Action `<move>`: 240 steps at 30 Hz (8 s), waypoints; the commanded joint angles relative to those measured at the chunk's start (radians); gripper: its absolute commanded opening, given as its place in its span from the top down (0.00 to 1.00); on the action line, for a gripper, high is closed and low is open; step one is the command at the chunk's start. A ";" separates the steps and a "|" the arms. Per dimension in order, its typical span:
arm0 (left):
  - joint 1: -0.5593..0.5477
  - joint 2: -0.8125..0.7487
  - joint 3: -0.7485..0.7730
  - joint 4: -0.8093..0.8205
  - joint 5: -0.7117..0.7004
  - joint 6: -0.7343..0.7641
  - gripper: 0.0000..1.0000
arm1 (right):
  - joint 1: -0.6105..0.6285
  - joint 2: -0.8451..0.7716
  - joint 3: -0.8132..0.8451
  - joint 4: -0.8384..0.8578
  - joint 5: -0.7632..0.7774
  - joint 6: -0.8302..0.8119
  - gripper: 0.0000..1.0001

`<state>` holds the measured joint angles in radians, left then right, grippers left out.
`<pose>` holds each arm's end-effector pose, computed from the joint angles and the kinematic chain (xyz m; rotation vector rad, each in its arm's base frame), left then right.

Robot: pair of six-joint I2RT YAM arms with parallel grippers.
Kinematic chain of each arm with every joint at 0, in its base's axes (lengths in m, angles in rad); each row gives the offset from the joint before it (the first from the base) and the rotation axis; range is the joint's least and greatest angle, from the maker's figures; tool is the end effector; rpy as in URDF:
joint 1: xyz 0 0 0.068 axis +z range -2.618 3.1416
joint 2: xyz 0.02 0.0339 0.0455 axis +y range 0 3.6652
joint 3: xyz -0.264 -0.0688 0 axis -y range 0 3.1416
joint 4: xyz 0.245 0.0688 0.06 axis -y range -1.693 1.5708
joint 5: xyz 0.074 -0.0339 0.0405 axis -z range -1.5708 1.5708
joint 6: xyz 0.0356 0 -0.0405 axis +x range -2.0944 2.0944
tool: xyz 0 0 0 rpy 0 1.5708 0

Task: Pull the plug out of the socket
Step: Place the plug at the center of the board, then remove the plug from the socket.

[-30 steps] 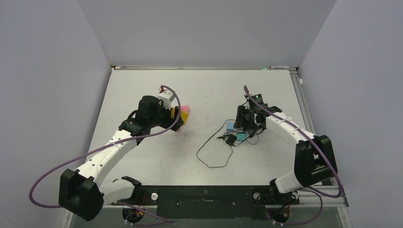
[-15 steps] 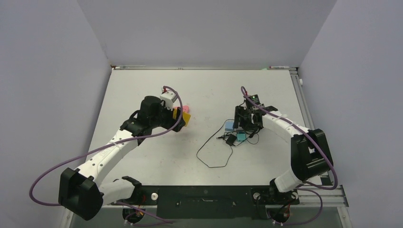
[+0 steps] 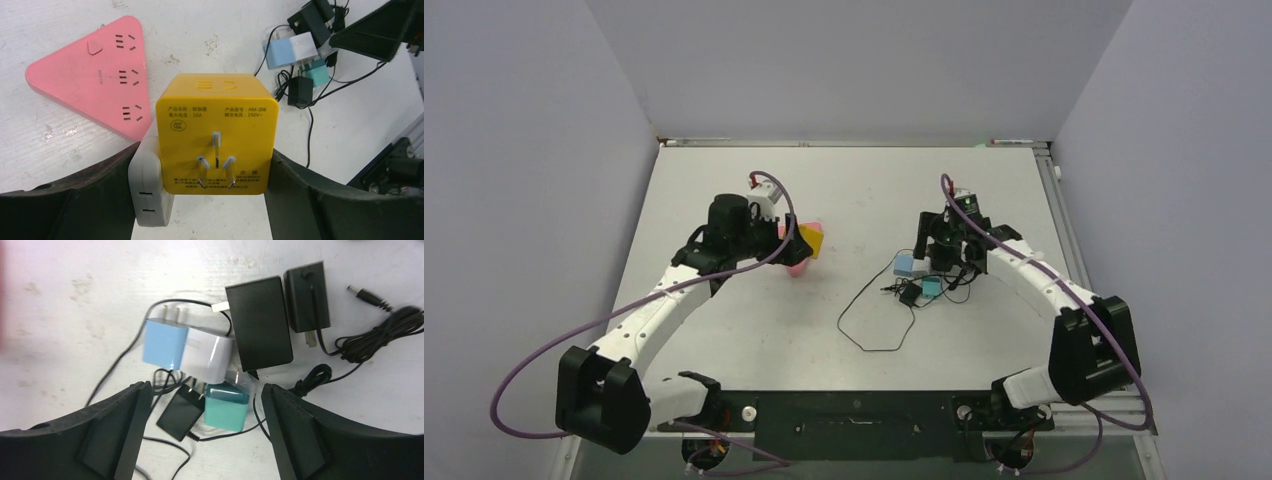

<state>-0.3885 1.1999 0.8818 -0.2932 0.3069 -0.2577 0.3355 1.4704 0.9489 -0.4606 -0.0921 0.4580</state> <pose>0.2404 -0.1100 0.2780 0.3246 2.2122 -0.6950 0.2790 0.1008 0.2151 0.1230 2.5998 0.4155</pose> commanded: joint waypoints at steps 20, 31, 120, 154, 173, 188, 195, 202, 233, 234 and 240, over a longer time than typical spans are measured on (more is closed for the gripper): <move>0.120 0.202 0.113 0.140 0.688 -0.143 1.00 | 0.613 -0.328 0.004 0.351 0.005 -0.347 0.02; 0.107 0.198 0.120 0.119 0.792 -0.125 1.00 | 0.729 -0.259 -0.004 0.390 0.249 -0.444 0.01; -0.018 -0.008 0.005 0.391 0.665 -0.181 0.03 | 0.388 -0.378 -0.164 0.890 -0.408 0.045 0.95; -0.004 -0.092 -0.032 0.557 0.798 -0.256 0.12 | 0.229 -0.334 -0.131 1.098 -0.846 0.288 0.95; -0.038 -0.107 -0.017 0.510 0.828 -0.216 0.31 | 0.229 -0.291 -0.098 1.074 -0.912 0.291 0.95; -0.038 -0.100 -0.012 0.484 0.827 -0.195 0.99 | 0.231 -0.300 -0.093 1.007 -0.902 0.244 0.95; -0.041 -0.106 -0.014 0.483 0.832 -0.187 1.00 | 0.229 -0.306 -0.100 0.989 -0.857 0.231 0.95; -0.044 -0.116 -0.017 0.489 0.839 -0.189 1.00 | 0.207 -0.303 -0.104 0.937 -0.782 0.208 0.95; -0.026 -0.069 -0.025 0.492 0.758 -0.207 1.00 | 0.300 -0.323 -0.122 0.990 -0.804 0.175 0.95; -0.025 -0.064 -0.020 0.474 0.752 -0.200 1.00 | 0.313 -0.324 -0.114 0.978 -0.794 0.164 0.95; -0.014 -0.056 -0.005 0.410 0.706 -0.160 1.00 | 0.336 -0.332 -0.084 0.961 -0.786 0.152 0.95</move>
<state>-0.4019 1.1290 0.8455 0.1295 1.0832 -0.4587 0.6182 1.1797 0.7856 0.4385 -0.8558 0.6327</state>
